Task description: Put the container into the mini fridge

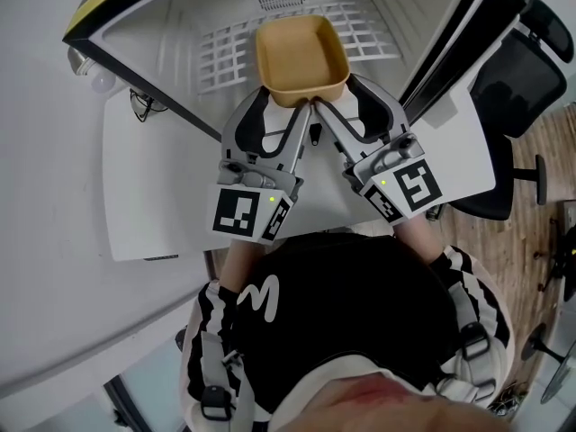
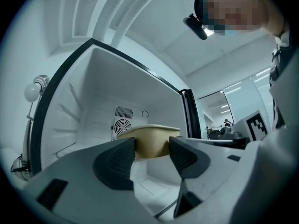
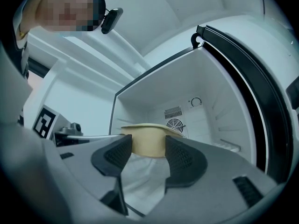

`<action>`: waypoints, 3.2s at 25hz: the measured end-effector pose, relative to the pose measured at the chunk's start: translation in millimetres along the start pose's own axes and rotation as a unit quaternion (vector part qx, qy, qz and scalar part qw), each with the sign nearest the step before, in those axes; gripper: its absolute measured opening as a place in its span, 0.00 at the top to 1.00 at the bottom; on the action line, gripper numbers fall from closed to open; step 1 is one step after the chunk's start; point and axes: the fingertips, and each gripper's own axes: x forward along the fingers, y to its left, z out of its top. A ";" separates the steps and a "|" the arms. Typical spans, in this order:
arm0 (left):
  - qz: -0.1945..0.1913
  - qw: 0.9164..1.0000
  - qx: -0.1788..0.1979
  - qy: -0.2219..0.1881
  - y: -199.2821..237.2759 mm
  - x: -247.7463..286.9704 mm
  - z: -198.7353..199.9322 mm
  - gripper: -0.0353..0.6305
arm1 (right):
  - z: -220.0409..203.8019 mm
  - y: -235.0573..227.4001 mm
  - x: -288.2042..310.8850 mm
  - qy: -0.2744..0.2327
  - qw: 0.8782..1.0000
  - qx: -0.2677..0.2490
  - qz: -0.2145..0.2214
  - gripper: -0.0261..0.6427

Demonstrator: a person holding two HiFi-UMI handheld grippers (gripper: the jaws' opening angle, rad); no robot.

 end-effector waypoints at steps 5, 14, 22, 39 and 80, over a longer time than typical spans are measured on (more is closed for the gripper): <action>0.006 1.000 -0.002 0.002 4.5 4.4 -0.6 0.59 | -0.6 -3.5 5.8 0.001 1.000 0.002 0.003 0.61; 0.008 1.000 -0.010 0.014 9.9 13.8 -3.4 0.59 | -2.3 -11.3 12.9 0.009 1.000 0.002 -0.001 0.61; 0.010 1.000 -0.018 0.023 16.7 21.8 -5.6 0.60 | -3.7 -17.3 21.2 0.013 1.000 0.003 -0.005 0.61; 0.015 0.998 -0.044 0.037 30.8 38.7 -12.5 0.60 | -7.8 -32.3 37.1 0.023 0.999 0.020 -0.010 0.61; 0.037 0.994 -0.079 0.065 51.0 64.1 -19.8 0.61 | -14.6 -55.8 62.2 0.041 0.997 0.065 -0.013 0.61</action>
